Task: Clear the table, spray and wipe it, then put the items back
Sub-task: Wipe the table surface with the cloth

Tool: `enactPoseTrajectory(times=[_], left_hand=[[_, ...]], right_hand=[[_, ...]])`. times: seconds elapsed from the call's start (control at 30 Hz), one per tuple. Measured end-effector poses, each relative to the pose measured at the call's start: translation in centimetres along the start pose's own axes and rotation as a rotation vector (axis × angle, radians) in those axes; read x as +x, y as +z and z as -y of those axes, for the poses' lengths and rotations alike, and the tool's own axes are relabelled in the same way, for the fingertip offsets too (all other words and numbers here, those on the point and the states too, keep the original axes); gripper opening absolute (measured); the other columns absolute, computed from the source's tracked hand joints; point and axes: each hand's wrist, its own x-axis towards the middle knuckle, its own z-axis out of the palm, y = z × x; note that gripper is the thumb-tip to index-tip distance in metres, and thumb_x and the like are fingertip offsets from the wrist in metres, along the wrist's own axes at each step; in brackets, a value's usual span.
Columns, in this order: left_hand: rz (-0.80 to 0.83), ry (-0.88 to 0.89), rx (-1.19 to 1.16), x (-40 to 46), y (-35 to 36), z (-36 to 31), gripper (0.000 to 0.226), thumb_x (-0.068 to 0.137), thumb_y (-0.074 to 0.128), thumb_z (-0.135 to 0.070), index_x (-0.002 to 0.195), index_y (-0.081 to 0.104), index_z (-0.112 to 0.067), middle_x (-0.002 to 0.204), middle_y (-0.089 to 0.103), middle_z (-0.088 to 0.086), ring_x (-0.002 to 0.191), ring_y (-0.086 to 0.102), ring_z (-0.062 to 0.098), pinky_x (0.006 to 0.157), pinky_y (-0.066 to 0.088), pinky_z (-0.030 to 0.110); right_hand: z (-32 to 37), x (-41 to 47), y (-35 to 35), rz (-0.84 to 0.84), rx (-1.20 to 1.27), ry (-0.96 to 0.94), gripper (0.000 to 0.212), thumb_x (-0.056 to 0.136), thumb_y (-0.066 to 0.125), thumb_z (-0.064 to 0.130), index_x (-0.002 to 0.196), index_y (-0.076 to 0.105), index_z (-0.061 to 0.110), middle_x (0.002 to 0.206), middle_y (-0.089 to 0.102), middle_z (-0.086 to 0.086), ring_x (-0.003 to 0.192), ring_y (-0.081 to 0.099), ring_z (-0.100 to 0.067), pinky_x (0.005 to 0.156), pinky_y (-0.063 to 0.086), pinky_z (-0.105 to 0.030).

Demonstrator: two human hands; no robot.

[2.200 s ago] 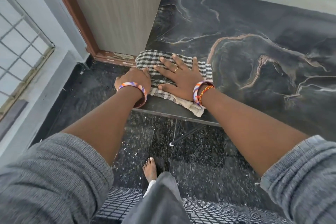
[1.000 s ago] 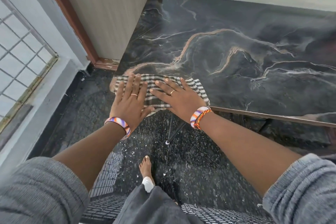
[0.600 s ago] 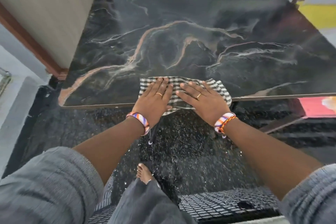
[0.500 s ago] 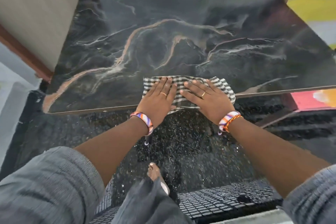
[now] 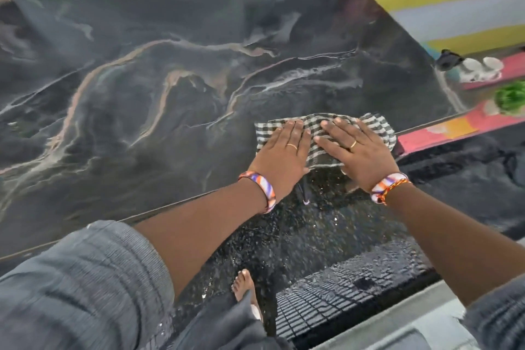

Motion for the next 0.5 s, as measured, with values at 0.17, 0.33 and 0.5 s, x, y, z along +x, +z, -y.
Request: enactPoseTrajectory(times=[0.17,0.33,0.5], left_hand=[[0.020,0.039,-0.040,6.5,-0.8,-4.8,0.065,0.100,0.032,-0.028,0.146,-0.001,0.003,0.157,-0.001,0.022,0.147,-0.001,0.035,0.120,0.001,0.042],[0.044,0.067,-0.034,11.1,-1.0,-8.2,0.067,0.100,0.033,-0.027,0.146,-0.003,0.004,0.157,-0.003,0.023,0.146,-0.004,0.036,0.120,0.001,0.043],[0.027,0.076,-0.034,15.4,-1.5,-11.6,0.069,0.099,0.035,-0.032,0.146,-0.001,0.004,0.157,0.000,0.023,0.146,-0.001,0.036,0.120,0.002,0.043]], right_hand=[[-6.1,-3.2,1.9,0.000,-0.062,0.115,0.072,0.063,0.058,0.011,0.132,0.038,0.021,0.137,0.053,-0.010,0.125,0.038,-0.028,0.107,0.021,-0.044],[-10.3,-5.5,3.4,-0.006,-0.049,0.177,0.075,0.062,0.070,0.010,0.131,0.040,0.019,0.137,0.053,-0.012,0.125,0.035,-0.028,0.107,0.021,-0.045],[-15.2,-7.5,4.6,-0.054,-0.016,0.190,0.057,0.072,0.044,0.023,0.129,0.041,0.018,0.133,0.056,-0.014,0.123,0.037,-0.028,0.104,0.024,-0.045]])
